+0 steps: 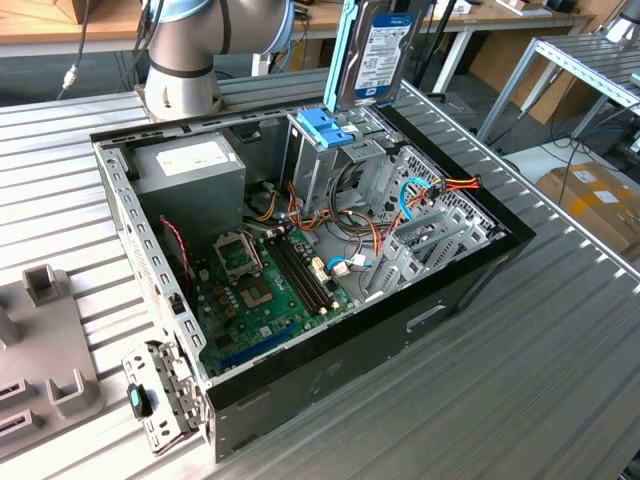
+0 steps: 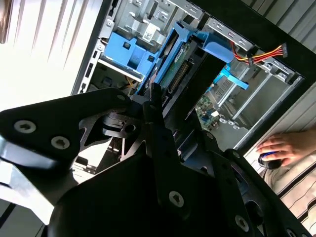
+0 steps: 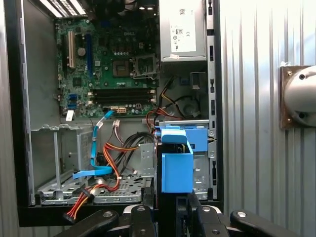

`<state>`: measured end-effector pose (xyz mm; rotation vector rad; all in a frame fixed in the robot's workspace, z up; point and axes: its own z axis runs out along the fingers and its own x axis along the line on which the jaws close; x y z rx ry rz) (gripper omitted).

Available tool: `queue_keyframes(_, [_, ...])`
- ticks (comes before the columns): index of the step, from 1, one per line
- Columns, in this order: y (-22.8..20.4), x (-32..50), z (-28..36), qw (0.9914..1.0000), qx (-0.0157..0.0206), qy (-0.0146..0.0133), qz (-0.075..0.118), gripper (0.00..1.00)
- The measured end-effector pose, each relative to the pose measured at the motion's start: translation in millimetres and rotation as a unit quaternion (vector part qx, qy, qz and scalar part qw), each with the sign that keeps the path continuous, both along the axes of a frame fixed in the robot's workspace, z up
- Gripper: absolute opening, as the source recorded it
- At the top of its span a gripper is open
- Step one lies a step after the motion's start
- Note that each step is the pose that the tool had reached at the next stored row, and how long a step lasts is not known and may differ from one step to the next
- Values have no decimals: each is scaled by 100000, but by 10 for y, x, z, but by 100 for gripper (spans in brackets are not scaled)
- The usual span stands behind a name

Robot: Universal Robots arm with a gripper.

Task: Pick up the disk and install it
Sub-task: 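Pick up the disk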

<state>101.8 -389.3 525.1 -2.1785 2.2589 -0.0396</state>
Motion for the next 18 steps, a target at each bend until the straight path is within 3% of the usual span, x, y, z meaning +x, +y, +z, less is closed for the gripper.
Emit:
queue_keyframes(5, [-118, 6, -16, 99998, -675, -1, -3, 35])
queue_keyframes(9, [-184, 10, -26, 99994, -1104, 1, 2, 35])
queue_keyframes(18, [-388, 17, -60, 99966, -2621, 0, -1, 35])
